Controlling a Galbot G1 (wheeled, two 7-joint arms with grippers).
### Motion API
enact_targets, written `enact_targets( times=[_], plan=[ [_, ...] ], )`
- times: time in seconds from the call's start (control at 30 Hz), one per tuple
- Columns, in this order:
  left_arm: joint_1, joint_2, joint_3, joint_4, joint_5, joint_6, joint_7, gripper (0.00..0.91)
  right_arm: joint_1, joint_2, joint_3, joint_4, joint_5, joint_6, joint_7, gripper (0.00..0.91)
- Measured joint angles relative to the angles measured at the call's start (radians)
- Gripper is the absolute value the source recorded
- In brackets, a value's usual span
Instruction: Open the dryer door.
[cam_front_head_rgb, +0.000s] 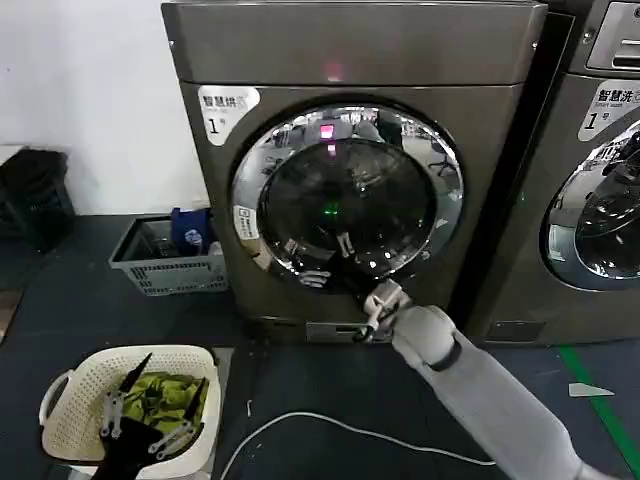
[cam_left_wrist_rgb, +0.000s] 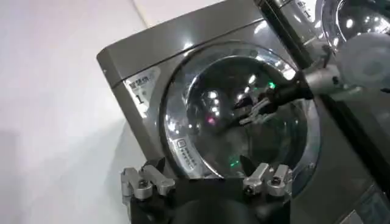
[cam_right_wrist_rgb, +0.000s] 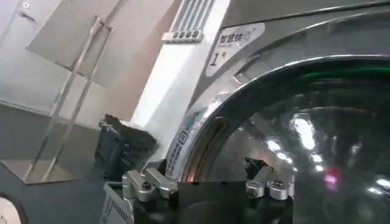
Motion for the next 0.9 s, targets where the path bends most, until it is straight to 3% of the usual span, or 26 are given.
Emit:
enact_targets(
  times=[0.9],
  plan=[
    [-0.014, -0.005, 0.003, 0.014, 0.002, -0.004, -0.001, 0.907, 0.157, 0.129, -0.104, -0.214, -0.022, 0.015, -0.022, 0.907]
  ],
)
